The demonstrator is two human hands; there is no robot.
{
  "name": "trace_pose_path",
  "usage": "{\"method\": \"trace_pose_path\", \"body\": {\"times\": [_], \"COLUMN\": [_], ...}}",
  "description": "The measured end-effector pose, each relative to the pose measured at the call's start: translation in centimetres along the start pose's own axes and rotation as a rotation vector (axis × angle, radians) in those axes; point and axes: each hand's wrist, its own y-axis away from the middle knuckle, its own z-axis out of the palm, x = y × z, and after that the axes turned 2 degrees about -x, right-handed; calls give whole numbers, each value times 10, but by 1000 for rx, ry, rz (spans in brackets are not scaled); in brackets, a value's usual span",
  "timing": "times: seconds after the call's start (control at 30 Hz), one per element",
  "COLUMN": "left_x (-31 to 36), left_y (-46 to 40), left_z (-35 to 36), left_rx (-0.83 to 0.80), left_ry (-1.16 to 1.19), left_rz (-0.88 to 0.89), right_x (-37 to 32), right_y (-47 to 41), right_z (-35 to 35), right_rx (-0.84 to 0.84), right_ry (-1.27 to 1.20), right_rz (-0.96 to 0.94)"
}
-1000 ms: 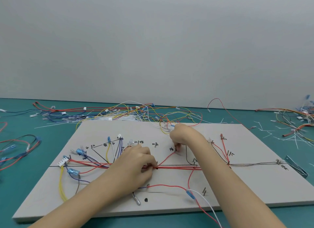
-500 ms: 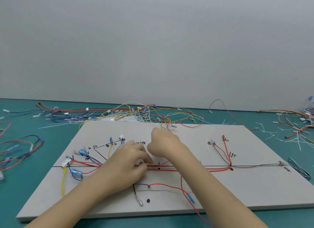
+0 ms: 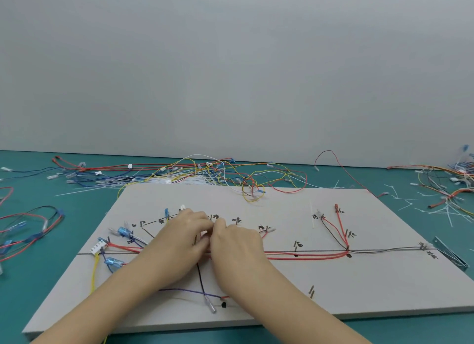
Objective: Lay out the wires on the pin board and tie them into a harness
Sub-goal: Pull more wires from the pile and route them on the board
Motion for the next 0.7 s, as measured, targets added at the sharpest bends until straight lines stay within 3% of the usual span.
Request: {"method": "trace_pose_path", "body": {"times": [0.17,0.4,0.57,0.7], "left_x": [-1,9,14,17], "left_y": [1,2,1,-3], "left_z": [9,18,21,24], "left_rx": [-16,-34,-28,-9], "left_ry": [-1,5,-29,25], "left_rz": [-26,75,176,150], "right_x": [4,27,54,73], "right_y": [8,20,25,28], "right_z": [3,-6,-14,-11], "right_rx": [-23,-135,-266,-315], "right_ry": [-47,-162,-484,-689], "right_rz": [25,63,132,213]}}
